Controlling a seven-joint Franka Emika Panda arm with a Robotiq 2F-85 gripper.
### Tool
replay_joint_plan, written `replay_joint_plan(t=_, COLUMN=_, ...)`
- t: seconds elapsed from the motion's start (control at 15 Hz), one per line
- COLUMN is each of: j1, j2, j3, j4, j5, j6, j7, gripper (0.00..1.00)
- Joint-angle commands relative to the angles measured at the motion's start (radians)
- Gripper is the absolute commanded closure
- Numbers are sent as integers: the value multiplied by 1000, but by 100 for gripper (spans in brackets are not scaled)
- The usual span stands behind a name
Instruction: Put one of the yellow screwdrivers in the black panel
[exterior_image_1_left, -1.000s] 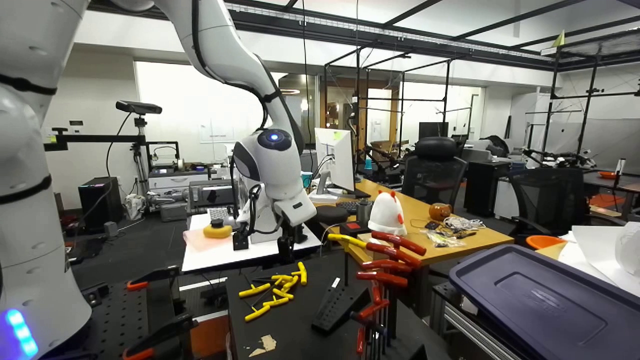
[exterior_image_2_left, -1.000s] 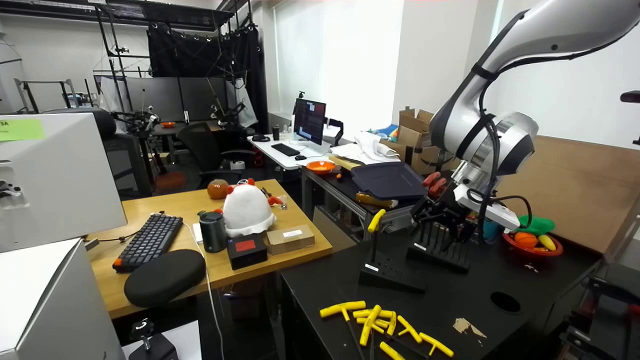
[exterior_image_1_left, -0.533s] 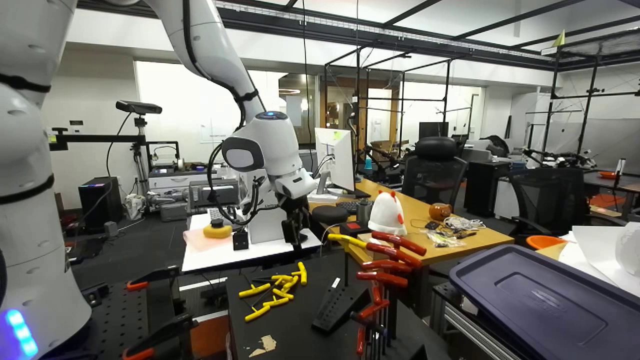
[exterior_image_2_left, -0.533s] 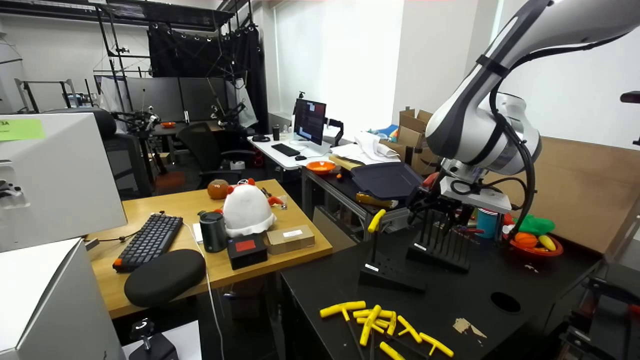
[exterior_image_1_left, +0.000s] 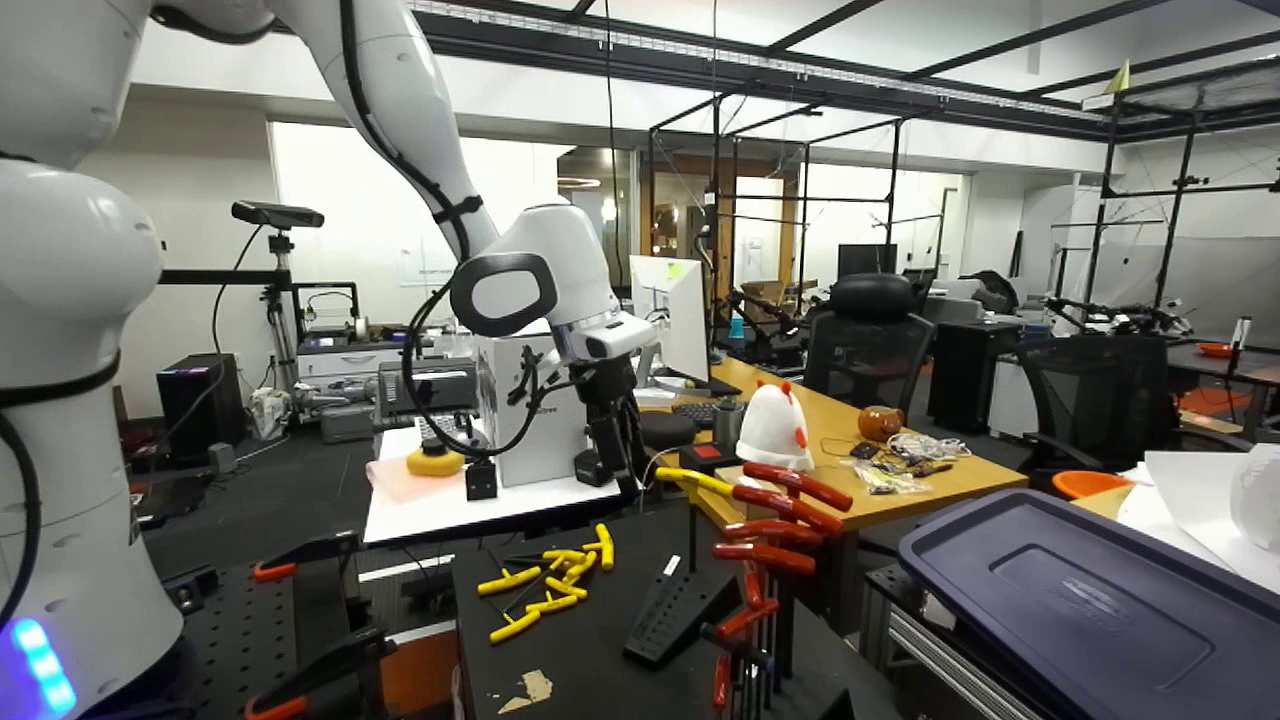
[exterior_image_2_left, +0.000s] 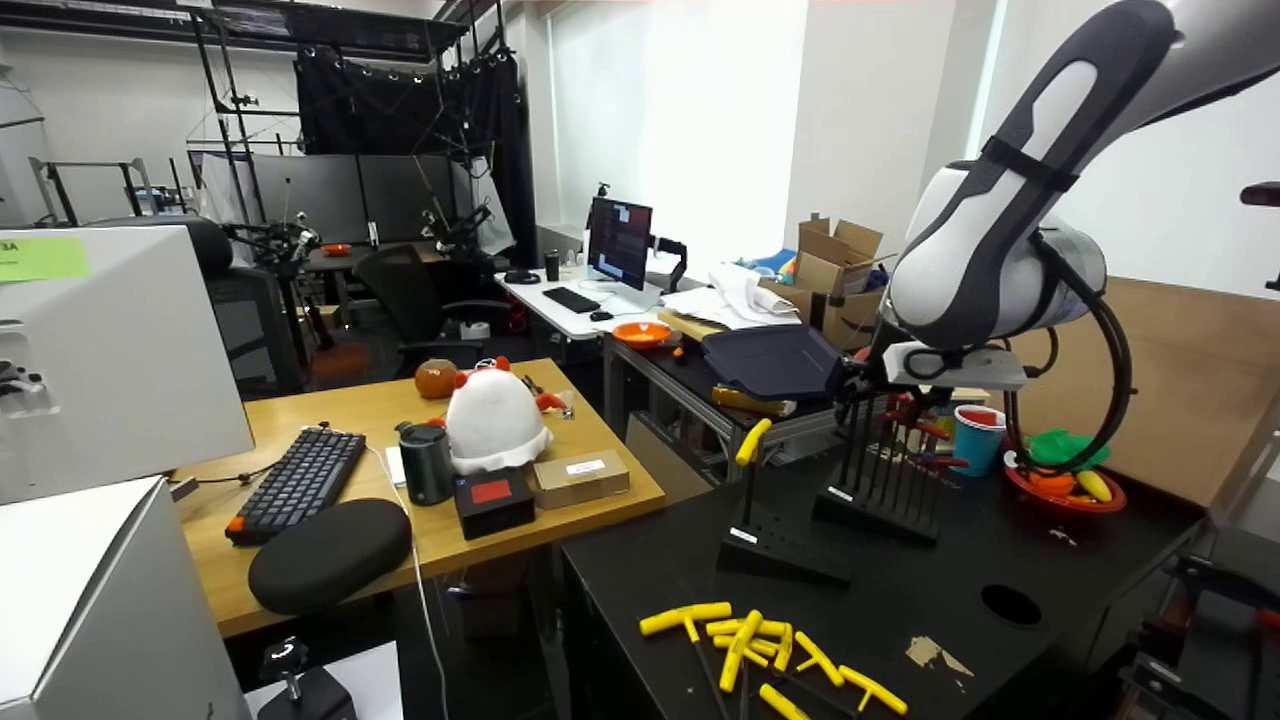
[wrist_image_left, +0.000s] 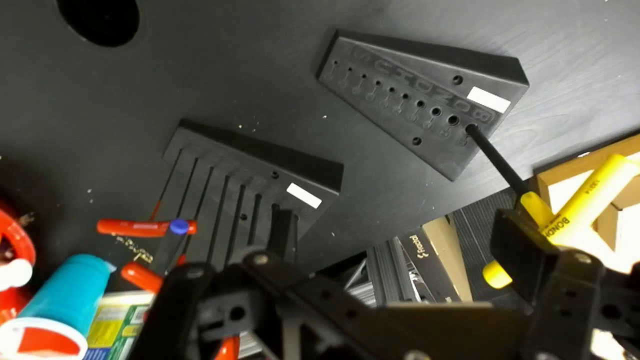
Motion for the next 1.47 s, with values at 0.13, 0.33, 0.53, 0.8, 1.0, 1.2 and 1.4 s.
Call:
replay_joint_plan(t=0.13, j1=214, j2=17, j3=-260, j4=94, j5=-174, j6=-220, j7=76, gripper=0)
replay_joint_plan(t=0.33, j1=251, j2=9, j3=-316, j4=147, j5=-224, j6=-326, j7=66, gripper=0)
replay_joint_plan(t=0.53, j1=155, j2=-60, j3=-247, j4=183, j5=-428, j6=-377, j7=149, gripper=0)
replay_joint_plan(t=0.8, j1=20, j2=-160, j3=-121, j4=191, j5=-540, j6=-406, j7=111, gripper=0)
replay_joint_plan(t=1.0, j1=-134, j2=-217, j3=45, j4=195, j5=-590, j6=-426, j7=104, gripper=0)
replay_joint_plan(t=1.2, j1=-326, j2=-252, j3=258, j4=197, j5=-601, j6=-451, j7=95, gripper=0)
replay_joint_plan(t=1.4, j1=-499, j2=-260, j3=451, j4=204, j5=-583, j6=-475, j7=75, gripper=0)
